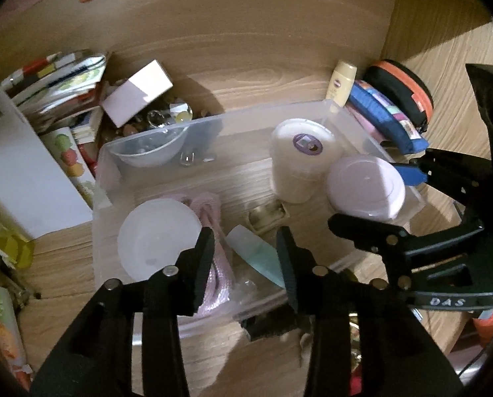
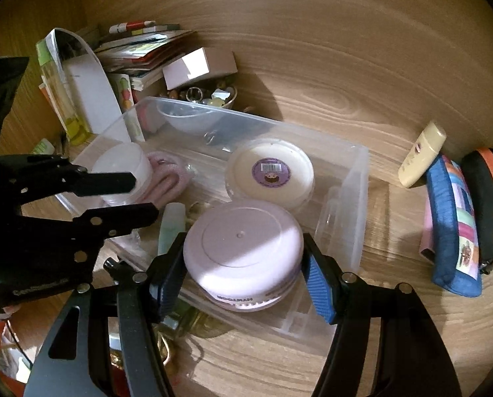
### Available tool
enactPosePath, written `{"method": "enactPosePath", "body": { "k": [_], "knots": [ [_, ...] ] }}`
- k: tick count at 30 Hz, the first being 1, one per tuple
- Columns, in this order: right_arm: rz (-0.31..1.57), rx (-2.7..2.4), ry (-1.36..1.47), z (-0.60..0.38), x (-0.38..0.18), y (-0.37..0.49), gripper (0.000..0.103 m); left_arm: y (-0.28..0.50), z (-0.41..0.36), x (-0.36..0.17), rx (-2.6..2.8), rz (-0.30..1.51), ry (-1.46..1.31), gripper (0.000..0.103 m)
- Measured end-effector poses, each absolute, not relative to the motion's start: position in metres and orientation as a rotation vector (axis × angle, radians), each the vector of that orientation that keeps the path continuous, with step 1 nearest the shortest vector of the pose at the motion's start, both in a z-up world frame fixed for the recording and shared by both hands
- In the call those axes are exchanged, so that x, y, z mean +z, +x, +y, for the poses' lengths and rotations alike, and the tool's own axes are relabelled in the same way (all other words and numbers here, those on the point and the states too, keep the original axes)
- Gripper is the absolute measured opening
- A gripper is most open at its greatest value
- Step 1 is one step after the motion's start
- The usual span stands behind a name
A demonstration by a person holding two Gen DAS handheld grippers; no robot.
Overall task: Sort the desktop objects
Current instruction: 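Place the mint-green tube in the clear bin with left tool while right tool places the pink device, then grasp the red drawstring pouch with the right tool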
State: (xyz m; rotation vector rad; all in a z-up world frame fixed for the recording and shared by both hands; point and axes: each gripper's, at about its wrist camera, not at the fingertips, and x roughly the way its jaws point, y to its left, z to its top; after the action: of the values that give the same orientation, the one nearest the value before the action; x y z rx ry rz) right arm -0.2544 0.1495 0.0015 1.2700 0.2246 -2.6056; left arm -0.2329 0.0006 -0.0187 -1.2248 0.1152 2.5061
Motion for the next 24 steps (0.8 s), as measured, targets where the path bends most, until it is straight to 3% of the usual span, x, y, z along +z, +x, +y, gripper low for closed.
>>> {"method": "enactPosePath", "body": {
  "k": [5,10,24],
  "knots": [
    [0.217,-2.649,1.232,0.153,0.015,-0.241,0.064,-0.217,-0.006,-0.005,2.555,0.115,-1.163,0.057],
    [0.227,-2.707,1.157,0.152,0.035,-0.219,0.076,-0.199,-0.014,0.009,2.583,0.102,-1.118,0.062],
    [0.122,-2.632,1.112,0.143,0.042,-0.144,0.080,-0.131,-0.041,0.011,2.655,0.092,-1.108,0.067]
  ]
}}
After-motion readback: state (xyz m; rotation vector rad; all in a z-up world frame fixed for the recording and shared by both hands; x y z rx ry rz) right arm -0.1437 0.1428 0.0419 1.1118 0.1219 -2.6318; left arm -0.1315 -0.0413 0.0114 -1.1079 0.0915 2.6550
